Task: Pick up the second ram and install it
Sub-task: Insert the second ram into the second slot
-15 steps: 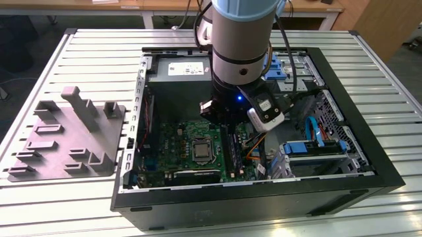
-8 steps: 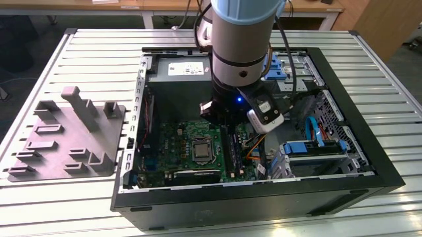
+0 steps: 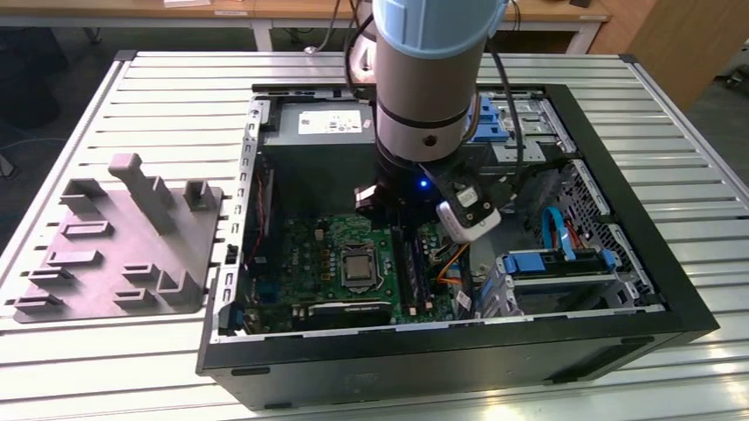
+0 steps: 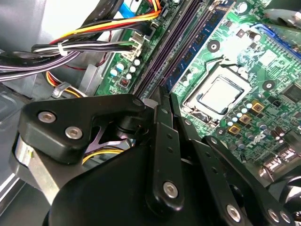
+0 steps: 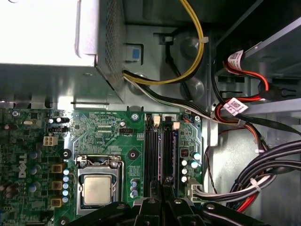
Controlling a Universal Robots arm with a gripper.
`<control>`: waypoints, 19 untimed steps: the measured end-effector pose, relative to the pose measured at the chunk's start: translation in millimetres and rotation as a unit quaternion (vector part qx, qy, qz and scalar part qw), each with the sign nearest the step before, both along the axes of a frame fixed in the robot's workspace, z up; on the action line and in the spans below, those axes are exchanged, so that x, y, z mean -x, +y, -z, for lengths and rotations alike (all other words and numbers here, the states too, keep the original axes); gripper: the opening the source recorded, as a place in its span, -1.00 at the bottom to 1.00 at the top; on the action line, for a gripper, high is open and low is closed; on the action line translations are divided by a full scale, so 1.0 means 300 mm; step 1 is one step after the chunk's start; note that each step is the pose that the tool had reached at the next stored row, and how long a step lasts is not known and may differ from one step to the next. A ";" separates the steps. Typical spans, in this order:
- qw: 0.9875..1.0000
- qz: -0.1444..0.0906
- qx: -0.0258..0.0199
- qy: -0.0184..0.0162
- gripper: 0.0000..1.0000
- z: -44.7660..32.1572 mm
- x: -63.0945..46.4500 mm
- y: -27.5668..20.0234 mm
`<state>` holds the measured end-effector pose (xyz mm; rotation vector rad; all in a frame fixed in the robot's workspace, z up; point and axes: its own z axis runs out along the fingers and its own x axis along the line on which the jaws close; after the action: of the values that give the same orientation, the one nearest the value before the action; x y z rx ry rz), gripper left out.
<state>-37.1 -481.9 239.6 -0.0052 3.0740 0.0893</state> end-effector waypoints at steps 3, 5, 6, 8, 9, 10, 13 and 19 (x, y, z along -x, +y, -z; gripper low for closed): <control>1.000 0.000 0.000 0.000 -0.73 0.008 0.003 0.000; 1.000 0.000 0.000 0.000 -0.73 0.011 0.005 0.000; 1.000 0.000 0.000 0.000 -0.73 0.013 0.005 0.001; 1.000 0.000 0.000 0.000 -0.73 0.017 0.005 0.001; 1.000 0.000 0.000 0.000 -0.73 0.020 0.005 0.001; 1.000 0.000 0.000 0.000 -0.73 0.023 0.005 0.002; 1.000 0.000 -0.001 0.000 -0.73 0.028 0.005 0.004; 1.000 0.000 -0.001 0.000 -0.73 0.039 0.007 0.006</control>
<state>-39.3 -480.1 228.0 -0.0049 3.0739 0.0917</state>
